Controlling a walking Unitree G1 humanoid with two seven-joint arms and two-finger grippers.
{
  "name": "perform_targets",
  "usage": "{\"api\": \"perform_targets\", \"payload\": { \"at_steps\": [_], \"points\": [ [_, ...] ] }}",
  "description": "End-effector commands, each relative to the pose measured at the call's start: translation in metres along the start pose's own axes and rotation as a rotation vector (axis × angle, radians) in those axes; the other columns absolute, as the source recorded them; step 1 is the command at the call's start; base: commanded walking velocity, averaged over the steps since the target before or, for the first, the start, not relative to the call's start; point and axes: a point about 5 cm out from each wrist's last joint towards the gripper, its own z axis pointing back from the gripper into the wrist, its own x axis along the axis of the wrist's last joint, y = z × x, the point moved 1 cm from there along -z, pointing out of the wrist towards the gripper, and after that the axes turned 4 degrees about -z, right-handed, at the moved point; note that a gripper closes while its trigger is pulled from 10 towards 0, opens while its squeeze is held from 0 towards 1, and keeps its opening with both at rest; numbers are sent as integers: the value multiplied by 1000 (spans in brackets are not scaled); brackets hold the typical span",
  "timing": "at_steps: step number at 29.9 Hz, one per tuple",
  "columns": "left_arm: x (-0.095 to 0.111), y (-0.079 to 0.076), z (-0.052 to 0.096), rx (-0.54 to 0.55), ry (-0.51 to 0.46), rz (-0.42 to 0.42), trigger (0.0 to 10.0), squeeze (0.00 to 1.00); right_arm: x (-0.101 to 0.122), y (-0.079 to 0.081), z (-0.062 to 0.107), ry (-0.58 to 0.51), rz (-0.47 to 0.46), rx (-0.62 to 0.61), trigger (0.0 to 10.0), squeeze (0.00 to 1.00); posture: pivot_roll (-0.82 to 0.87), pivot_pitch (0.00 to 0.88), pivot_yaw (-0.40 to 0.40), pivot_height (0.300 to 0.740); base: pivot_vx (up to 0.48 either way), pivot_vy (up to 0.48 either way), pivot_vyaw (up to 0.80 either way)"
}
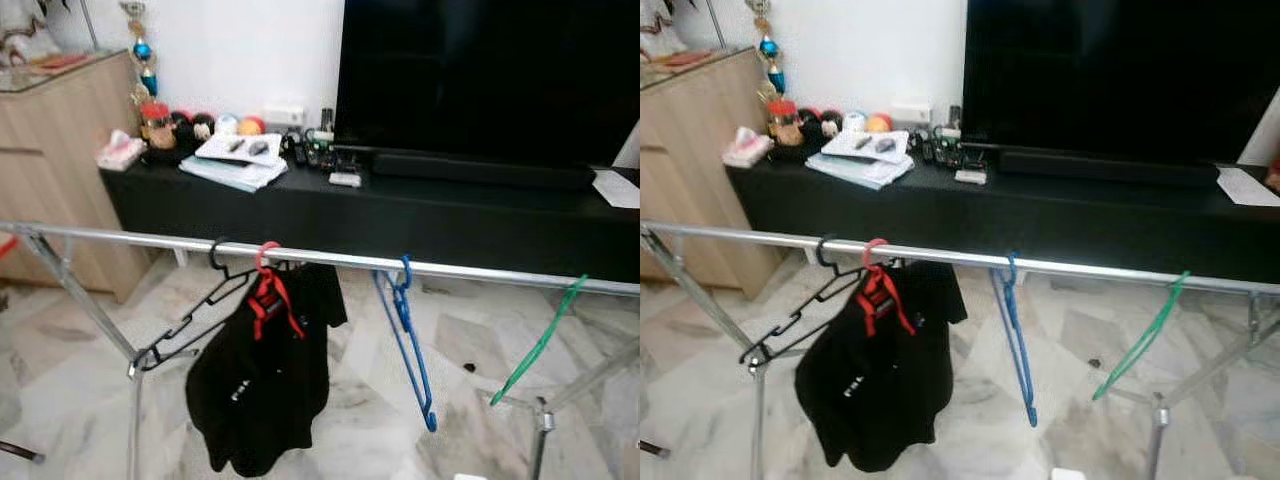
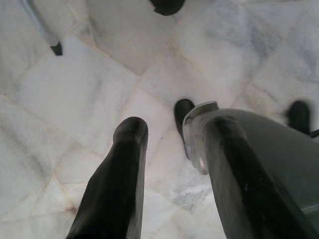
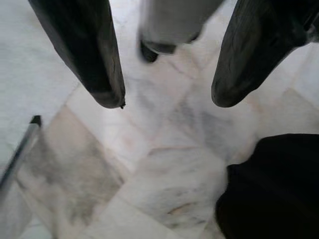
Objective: Hang hanger
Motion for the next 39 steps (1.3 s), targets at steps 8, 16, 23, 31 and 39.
{"api": "perform_targets", "payload": {
  "at_steps": [8,16,23,31,39],
  "points": [
    [-7,-11,1,-34,25,-18,10000,0,-4,-8,3,5,8,-18,10000,0,3,0,-14,740,0,-358,0],
    [-8,-17,0,-48,33,-26,10000,0,-3,-9,2,0,10,-17,10000,0,5,0,-18,740,0,-335,0],
    [-6,-11,0,-27,37,-8,10000,0,3,-7,0,-4,11,-13,10000,0,11,0,-19,740,0,0,0],
    [7,-1,-2,-4,21,-4,10000,0,18,1,-4,-28,-2,5,10000,0,11,0,-9,740,0,0,-317],
    [14,1,-4,5,17,5,10000,0,28,3,-7,-37,-18,-1,10000,0,-3,0,-14,740,0,0,-756]
  ]
}}
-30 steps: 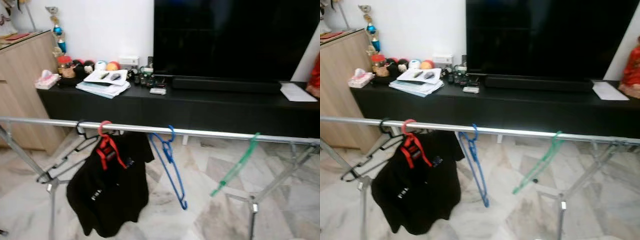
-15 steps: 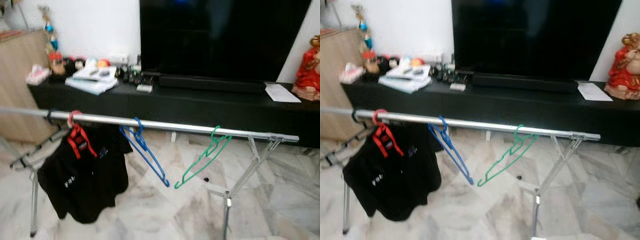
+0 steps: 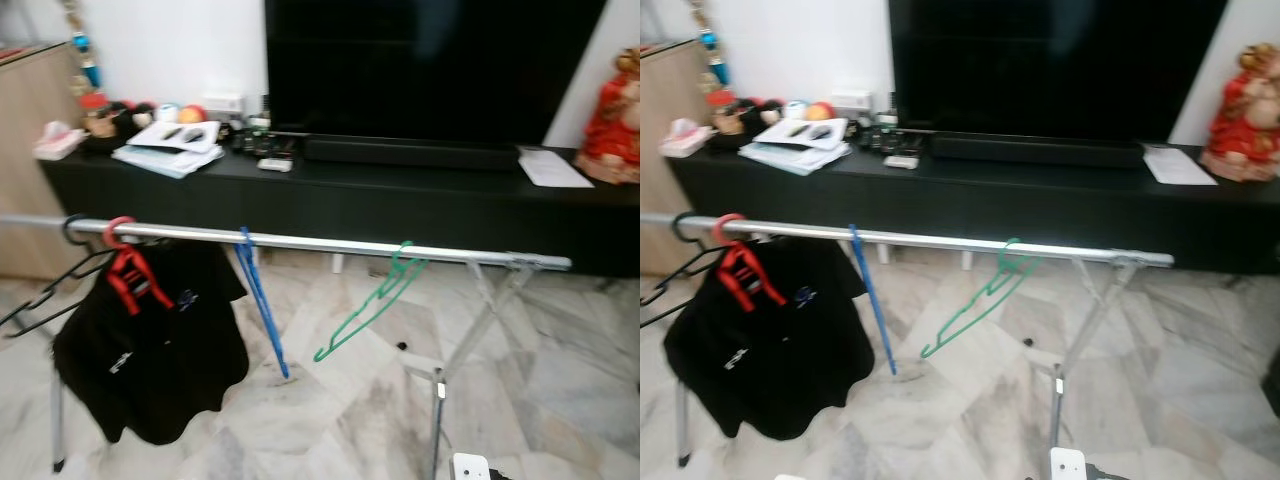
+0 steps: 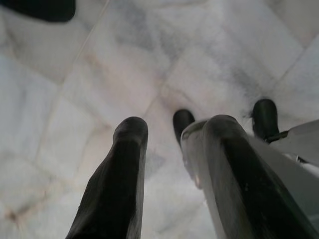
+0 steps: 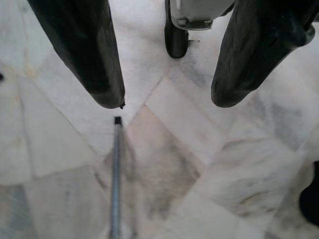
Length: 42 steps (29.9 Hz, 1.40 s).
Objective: Hang hanger
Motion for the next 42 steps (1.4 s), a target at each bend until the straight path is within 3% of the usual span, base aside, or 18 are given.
{"api": "perform_targets", "payload": {
  "at_steps": [1,7,15,21,27,33,38,42],
  "points": [
    [-8,2,1,12,38,3,10000,0,3,1,-1,1,-11,-1,10000,0,0,0,-20,740,0,0,-756],
    [-13,4,2,33,49,52,10000,0,4,1,-2,11,-6,5,10000,0,52,0,-67,740,0,0,-756],
    [-31,13,7,61,92,76,10000,0,0,5,-2,18,-30,-7,10000,0,52,0,-47,740,0,0,-754],
    [-52,24,14,90,130,93,10000,0,-17,8,2,57,-57,-20,10000,0,104,0,-53,740,0,0,-750],
    [-87,51,31,163,182,119,10000,0,-48,16,10,114,-52,-6,10000,0,175,0,-55,740,0,0,-750],
    [-100,65,40,189,191,114,10000,0,-65,20,15,153,-17,20,10000,0,214,0,-96,740,0,0,-750],
    [-102,62,41,179,185,117,10000,0,-66,17,16,155,19,32,10000,0,241,0,-130,740,0,0,-750],
    [-89,51,33,167,154,112,10000,0,-58,10,15,129,36,26,10000,0,241,0,-116,740,0,0,-747]
  ]
}}
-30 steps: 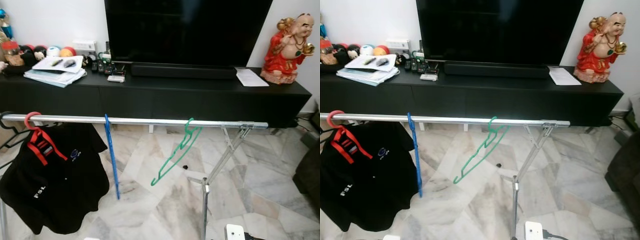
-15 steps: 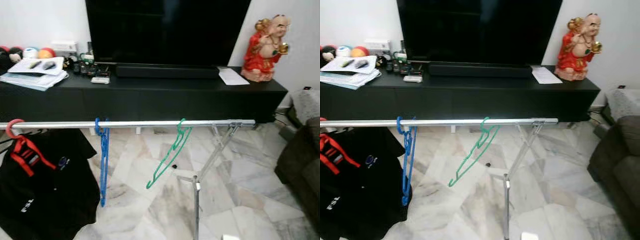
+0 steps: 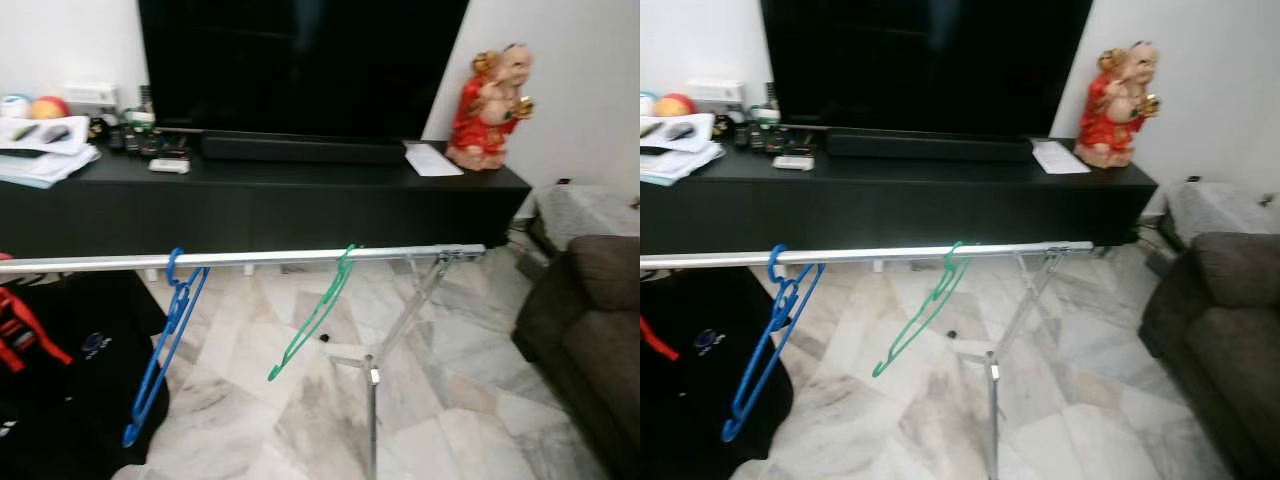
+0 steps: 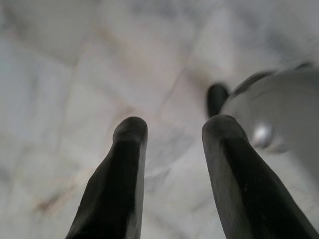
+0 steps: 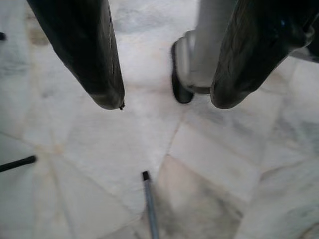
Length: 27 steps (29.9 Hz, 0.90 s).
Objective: Hang hanger
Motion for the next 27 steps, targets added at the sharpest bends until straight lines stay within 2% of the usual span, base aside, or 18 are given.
{"api": "perform_targets", "payload": {
  "at_steps": [1,2,4,6,10,13,15,20,27],
  "points": [
    [2,-4,-1,-4,-10,-14,10000,0,4,-2,0,-20,-1,-5,10000,0,241,0,-116,740,0,0,-744],
    [6,-9,-2,-12,-18,-9,10000,0,7,-6,0,-34,-15,-16,10000,0,212,0,-78,740,0,0,-744],
    [10,-21,-3,-60,-17,-95,10000,0,9,-12,1,-61,-71,-58,10000,0,151,0,-6,740,0,0,-747],
    [11,-30,-3,-108,-15,-190,10000,0,8,-15,2,-83,-142,-94,10000,0,113,0,31,740,0,0,-741],
    [17,-26,-4,-100,-31,-188,10000,0,8,-12,1,-86,-181,-94,10000,0,112,0,38,740,0,0,-742],
    [28,-20,-6,-84,-53,-184,10000,0,10,-8,0,-62,-139,-85,10000,0,125,0,29,740,0,0,-744],
    [43,-14,-7,-60,-87,-154,10000,0,8,2,-2,-46,-167,-79,10000,0,122,0,13,740,0,0,-738],
    [55,-11,-9,-53,-102,-159,10000,0,9,15,-3,-44,-143,-46,10000,0,98,0,25,740,0,0,-741],
    [55,-10,-9,-57,-83,-177,10000,0,15,15,-4,-77,-176,-61,10000,0,70,0,58,740,0,0,-741]
  ]
}}
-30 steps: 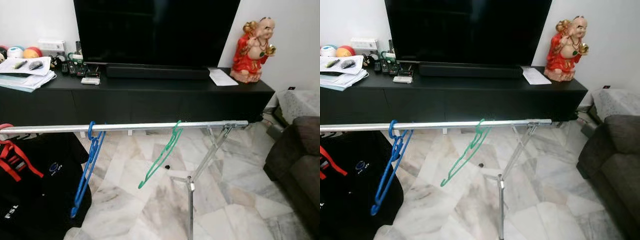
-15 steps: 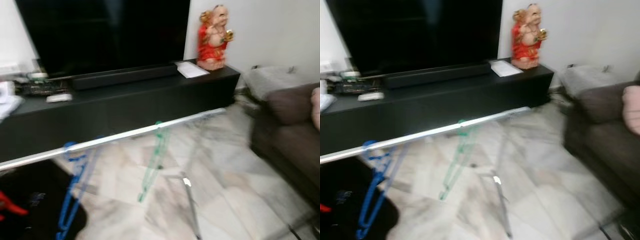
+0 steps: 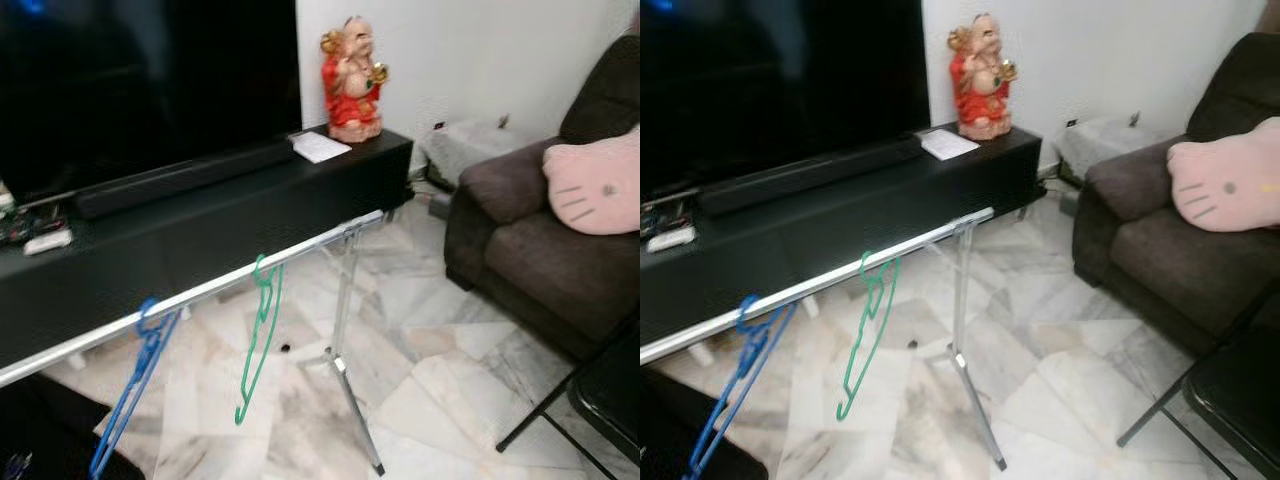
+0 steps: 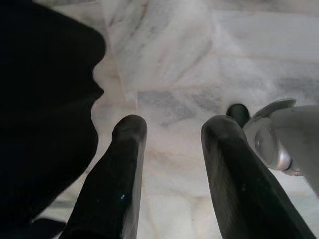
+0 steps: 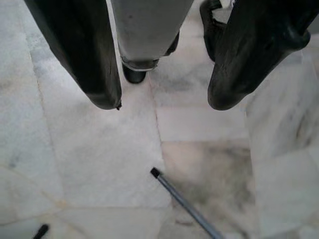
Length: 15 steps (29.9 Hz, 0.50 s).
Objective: Hang hanger
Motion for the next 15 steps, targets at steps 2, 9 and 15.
{"api": "perform_targets", "payload": {
  "at_steps": [2,9,15],
  "points": [
    [-15,-4,2,-9,47,2,10000,0,-1,-7,1,3,-23,-25,10000,0,88,0,40,740,0,0,-741],
    [-40,2,9,6,90,62,10000,0,3,-14,0,5,2,-27,10000,0,102,0,-4,740,0,0,-491],
    [-54,5,14,-1,119,79,10000,0,5,-17,0,15,40,-16,10000,0,99,0,-13,740,0,0,0]
  ]
}}
